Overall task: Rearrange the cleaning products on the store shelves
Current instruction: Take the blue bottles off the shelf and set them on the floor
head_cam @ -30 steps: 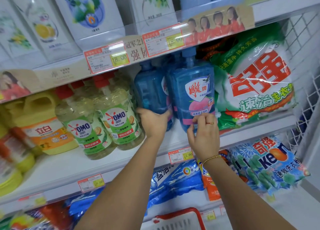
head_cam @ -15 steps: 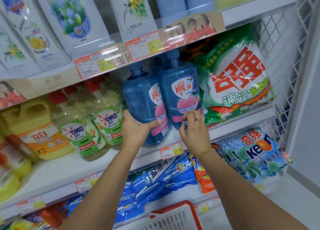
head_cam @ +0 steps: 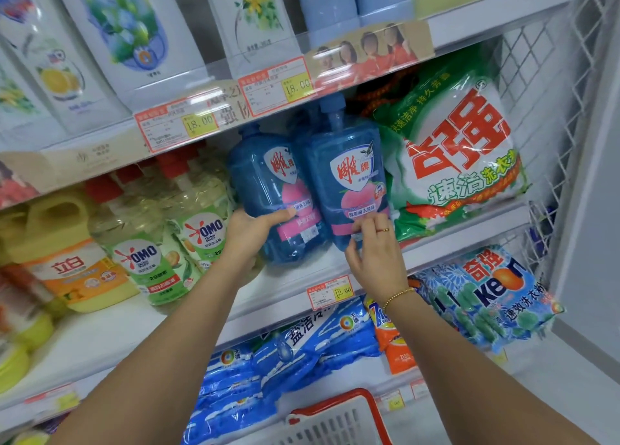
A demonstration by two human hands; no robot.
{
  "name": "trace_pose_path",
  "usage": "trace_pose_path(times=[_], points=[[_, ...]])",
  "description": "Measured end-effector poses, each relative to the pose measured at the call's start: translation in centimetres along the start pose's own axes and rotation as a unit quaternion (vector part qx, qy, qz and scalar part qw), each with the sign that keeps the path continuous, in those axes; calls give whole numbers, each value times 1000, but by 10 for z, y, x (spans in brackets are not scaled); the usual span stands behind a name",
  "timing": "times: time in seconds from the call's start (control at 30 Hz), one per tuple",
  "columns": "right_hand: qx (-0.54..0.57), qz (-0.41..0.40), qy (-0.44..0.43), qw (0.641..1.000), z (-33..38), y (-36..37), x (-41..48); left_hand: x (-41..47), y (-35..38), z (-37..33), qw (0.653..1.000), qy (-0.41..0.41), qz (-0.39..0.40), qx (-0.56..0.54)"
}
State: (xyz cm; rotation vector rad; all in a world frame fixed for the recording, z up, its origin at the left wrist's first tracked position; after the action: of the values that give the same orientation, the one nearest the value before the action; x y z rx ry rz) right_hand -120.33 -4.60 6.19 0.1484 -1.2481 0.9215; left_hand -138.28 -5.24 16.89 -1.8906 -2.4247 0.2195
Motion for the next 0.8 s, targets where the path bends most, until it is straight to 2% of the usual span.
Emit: trace_pose_path(times=[0.1,0.23,0.4,0.5,0.63,0.7,0.73,0.77,0.8], points=[[-1,-4,-1,1000,-2,1,0,9,-6,-8,997,-61,-11,46],[-1,-3,-3,1000,-2,1,-1,9,-11,4,989,-129,68,39],[17,19,6,1000,-1,-1,-1,-3,-15,-7,987,-113,114,-11],[34,55,17,998,1,-5,2,-22,-20,-21,983,-119,138,-13],[77,163,68,981,4,-25,10,-61,-31,-12,971,-146,188,-31],[143,218,134,956,14,-44,17,-87,-38,4,967,-149,205,-30],[216,244,186,927,25,-56,20,-100,-41,14,967,-140,210,-30],[312,280,243,875,38,-65,21,-112,-45,24,969,-126,210,-30],[416,324,292,798,53,-73,22,-123,-49,31,972,-109,207,-30]])
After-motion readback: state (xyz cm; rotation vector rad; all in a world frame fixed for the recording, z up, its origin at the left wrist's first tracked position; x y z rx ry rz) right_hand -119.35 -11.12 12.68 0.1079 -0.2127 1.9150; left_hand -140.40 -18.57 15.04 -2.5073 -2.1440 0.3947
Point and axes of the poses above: each hand's wrist, its own x-axis towards the middle knuckle, its own y-axis out of the palm, z = x × y, the point moved 2 cm from there along x, towards the middle knuckle, and after that the axes turned 8 degrees about -y, right-handed, at the moved point
